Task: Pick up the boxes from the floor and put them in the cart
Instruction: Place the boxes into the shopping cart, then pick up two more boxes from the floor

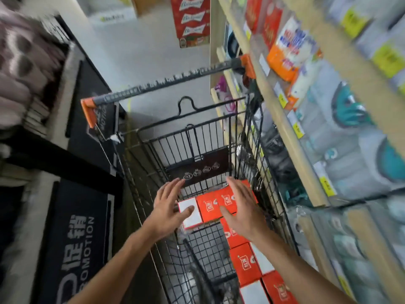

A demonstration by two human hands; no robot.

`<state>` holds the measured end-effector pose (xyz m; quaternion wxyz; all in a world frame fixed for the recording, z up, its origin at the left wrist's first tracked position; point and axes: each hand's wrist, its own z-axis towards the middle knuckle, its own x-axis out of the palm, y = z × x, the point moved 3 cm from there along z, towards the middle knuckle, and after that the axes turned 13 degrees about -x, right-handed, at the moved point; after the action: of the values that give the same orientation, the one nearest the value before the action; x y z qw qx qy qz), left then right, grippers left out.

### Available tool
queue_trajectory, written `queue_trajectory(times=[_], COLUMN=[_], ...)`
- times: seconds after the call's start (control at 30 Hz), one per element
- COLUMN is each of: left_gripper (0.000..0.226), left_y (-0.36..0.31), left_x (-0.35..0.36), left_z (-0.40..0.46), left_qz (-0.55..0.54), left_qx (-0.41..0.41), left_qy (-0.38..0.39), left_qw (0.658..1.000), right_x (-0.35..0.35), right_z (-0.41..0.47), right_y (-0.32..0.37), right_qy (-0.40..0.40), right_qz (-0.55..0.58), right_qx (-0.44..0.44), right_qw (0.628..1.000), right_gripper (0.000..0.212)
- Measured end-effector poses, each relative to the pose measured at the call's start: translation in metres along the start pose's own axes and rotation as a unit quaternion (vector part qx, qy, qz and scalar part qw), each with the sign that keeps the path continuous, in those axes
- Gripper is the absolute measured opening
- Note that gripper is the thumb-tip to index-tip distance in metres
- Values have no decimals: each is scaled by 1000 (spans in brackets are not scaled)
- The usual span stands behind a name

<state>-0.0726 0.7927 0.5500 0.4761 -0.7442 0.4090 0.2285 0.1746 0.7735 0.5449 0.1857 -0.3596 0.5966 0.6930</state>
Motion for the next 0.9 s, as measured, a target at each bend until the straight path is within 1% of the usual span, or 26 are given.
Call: queue_trajectory(times=[0.13, 0.2, 0.3, 0.37, 0.47, 0.6, 0.7, 0.83, 0.9], left_gripper=[86, 87, 80, 77, 78, 77, 82, 88, 87], left_y=[-40, -59, -84, -97, -112, -131, -146, -172, -187], left_x=[-76, -102, -124, -137, -149, -157, -151, -139, -134], left_z=[-32, -50, -78, -93, -114, -138, -155, -177, -194], left_qz=[58, 79, 109, 125, 132, 118, 134, 137, 142], left_qx=[59, 88, 180, 238, 298, 346, 374, 425, 448], left_qy=[-21, -15, -25, -29, -35, -25, -11, 6, 15], left_qw=[996, 993, 977, 963, 945, 931, 917, 895, 883], right_x=[-59, -83, -106, -119, -136, -153, -163, -178, -187], right_z=[0, -10, -32, -48, -74, -110, -143, -190, -213], right_y=[54, 82, 118, 137, 157, 179, 189, 205, 212], right_qy=[-17, -27, -39, -52, -73, -95, -118, -141, -159], right_qz=[-51, -78, -118, -133, -151, -187, -190, -206, -212], right_qx=[-48, -63, -69, -51, -23, 15, 46, 75, 85], right_qw=[997, 995, 990, 988, 986, 978, 974, 965, 961], right_gripper=[81, 82, 81, 81, 79, 81, 85, 80, 78])
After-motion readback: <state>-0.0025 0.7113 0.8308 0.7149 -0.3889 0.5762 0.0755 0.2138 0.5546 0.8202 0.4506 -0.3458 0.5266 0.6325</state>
